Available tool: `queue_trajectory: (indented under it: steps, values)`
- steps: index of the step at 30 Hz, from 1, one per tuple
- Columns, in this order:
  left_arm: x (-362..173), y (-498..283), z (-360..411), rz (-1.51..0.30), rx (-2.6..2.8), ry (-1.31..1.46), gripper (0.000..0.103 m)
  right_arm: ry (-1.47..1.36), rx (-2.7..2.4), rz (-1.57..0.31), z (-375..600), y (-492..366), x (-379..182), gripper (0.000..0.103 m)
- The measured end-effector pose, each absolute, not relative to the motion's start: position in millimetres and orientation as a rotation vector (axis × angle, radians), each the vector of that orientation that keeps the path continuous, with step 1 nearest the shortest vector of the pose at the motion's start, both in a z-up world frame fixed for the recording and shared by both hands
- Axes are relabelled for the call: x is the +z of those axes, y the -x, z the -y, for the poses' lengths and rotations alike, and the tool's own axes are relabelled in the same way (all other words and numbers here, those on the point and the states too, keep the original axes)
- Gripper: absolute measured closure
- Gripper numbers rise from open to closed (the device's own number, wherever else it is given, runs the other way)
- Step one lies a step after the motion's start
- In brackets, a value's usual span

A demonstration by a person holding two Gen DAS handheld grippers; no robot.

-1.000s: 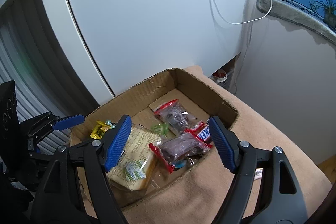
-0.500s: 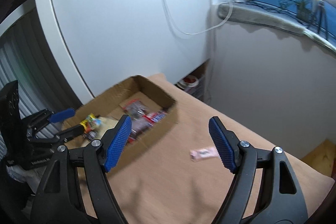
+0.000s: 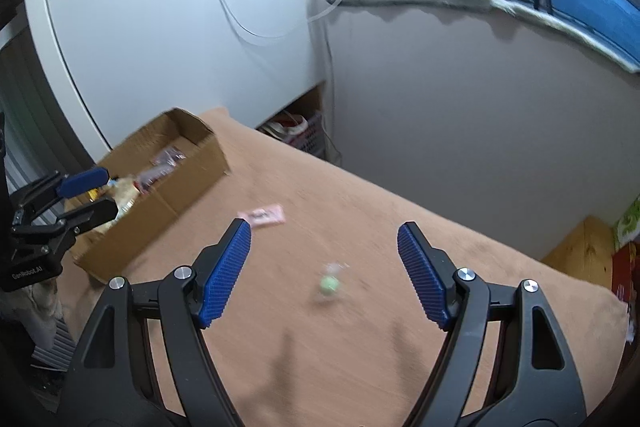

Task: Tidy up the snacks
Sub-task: 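Move both open tools back over the pink wrapper and small green candy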

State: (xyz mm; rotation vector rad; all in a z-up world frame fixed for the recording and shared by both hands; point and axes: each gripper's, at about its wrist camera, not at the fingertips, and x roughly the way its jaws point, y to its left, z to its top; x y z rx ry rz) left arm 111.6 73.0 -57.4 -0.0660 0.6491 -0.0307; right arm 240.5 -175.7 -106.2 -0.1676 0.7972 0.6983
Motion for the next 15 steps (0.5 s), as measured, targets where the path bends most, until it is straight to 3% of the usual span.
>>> queue_trajectory:
  steps: [9,15]
  values:
    - [-83,-156,-39,-0.710,-0.063,0.041,0.047,0.166,0.713,-0.843,191,-252,-144,0.024]
    - [-110,-189,-23,-0.777,-0.082,0.020,0.059,0.187,0.747,-0.865,187,-254,-165,0.025]
